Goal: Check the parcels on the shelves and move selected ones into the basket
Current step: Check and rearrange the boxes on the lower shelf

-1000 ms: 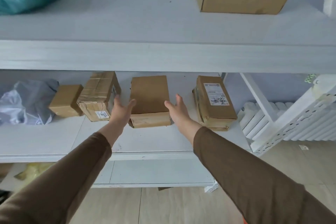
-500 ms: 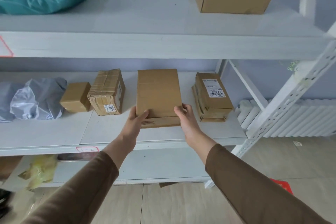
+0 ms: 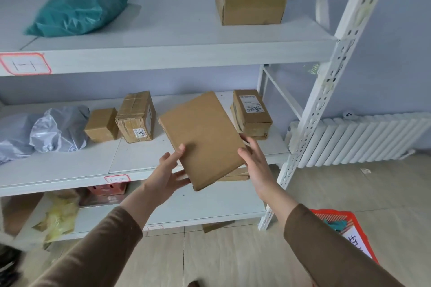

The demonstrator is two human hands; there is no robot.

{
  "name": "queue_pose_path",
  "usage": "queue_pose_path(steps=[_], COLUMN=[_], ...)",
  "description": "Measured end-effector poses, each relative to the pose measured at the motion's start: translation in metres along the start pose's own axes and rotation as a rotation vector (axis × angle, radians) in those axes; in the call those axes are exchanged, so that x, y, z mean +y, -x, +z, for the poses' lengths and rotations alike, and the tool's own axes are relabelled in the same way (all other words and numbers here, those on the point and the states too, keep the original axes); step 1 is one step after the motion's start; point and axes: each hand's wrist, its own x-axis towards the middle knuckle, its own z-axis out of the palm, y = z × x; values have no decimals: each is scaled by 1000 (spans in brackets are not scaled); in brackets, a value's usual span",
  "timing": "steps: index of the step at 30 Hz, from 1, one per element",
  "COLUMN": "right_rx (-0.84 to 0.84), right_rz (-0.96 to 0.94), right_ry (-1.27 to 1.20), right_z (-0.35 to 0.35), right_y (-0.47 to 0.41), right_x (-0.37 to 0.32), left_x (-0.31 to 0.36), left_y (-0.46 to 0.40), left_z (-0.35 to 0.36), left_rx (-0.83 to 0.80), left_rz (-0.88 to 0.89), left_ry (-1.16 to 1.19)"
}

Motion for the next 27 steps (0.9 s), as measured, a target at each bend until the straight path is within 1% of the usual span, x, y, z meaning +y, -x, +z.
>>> queue_pose_path(steps=[3,5,6,7,8,9,11,12,14,16,18,20,22,23,24,25,26,27], right_rx=[-7,12,16,20,8,-15,-85,-144,-240,-299,-310,-288,-251,-218,-179,-130,-87,-44], right_rz=[-11,19,49,104,168,244,375,409,449,481,489,480,467,452,434,398,346,275], right_ry=[15,32,36,22,-19,-105,-347,-450,-531,-495,-412,-365,-384,-407,-408,-373,-296,-188], right_z=[-11,-18,-20,-23,-25,-28,-34,-37,-40,-42,-43,-45,-45,-43,-40,-35,-28,-20], right_y=[4,2,1,-1,-2,-5,-10,-11,-10,-7,-7,-8,-9,-8,-6,-6,-5,-4], right_x=[-11,-12,-12,-10,-10,-9,-9,-11,-17,-24,-27,-26,-23,-22,-22,-21,-23,-26], left_x=[-1,-2,-2,-1,0,2,8,12,21,26,28,26,20,16,11,6,1,-4], left_y=[6,7,5,3,1,-1,-11,-13,-17,-20,-24,-29,-32,-35,-37,-37,-35,-33], left_z=[6,15,19,23,25,26,17,12,3,-1,-4,-6,-6,-6,-4,-1,4,8], left_rx=[-129,-161,-135,-89,-35,24,121,144,146,139,117,111,145,171,190,181,125,58], left_rz=[-45,2,62,153,284,454,812,980,1221,1383,1471,1495,1429,1340,1213,1062,893,718], left_ry=[-39,-163,-238,-317,-416,-562,-1008,-1223,-1518,-1648,-1672,-1661,-1641,-1605,-1532,-1411,-1234,-985])
